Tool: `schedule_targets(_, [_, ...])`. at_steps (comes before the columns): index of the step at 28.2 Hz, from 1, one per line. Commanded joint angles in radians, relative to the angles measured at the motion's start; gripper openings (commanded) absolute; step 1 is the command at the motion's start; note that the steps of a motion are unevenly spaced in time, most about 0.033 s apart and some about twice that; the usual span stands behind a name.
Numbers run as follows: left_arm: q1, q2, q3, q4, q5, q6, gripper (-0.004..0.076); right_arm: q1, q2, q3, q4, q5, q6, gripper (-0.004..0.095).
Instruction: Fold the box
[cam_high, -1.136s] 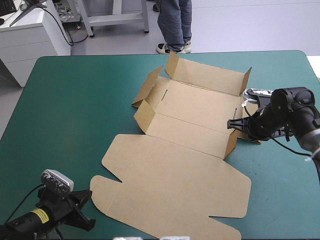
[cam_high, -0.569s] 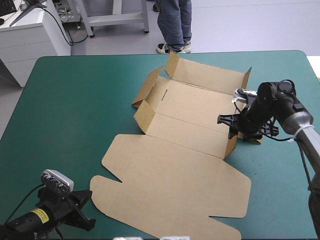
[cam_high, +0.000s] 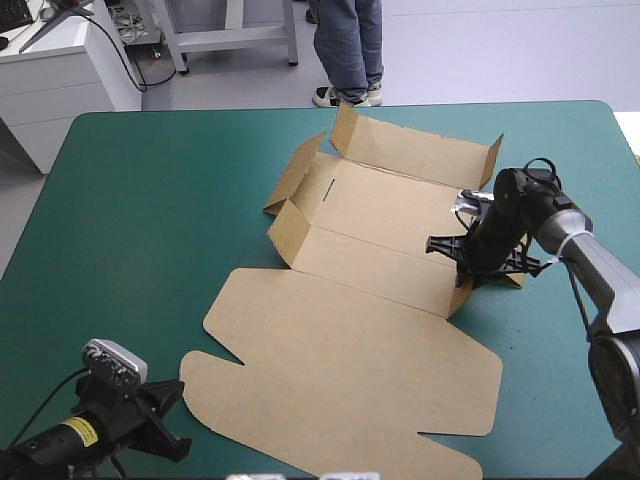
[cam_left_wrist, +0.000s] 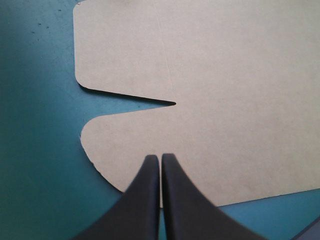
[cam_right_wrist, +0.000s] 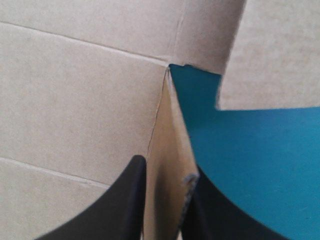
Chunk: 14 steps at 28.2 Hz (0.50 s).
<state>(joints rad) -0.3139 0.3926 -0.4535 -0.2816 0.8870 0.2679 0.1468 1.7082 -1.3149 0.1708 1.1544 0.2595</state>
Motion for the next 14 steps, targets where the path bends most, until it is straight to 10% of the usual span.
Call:
schedule_targets(1, [-0.005, 0.010, -0.035, -0.022, -0.053, 0.001, -0.0008, 0.003, -0.041, -0.028, 0.003, -0.002, -0.006, -0.0014])
schedule_targets(14, [-0.005, 0.010, -0.035, -0.023, -0.053, 0.004, -0.0008, 0.003, -0.041, -0.042, -0.046, 0.017, -0.065, -0.0019])
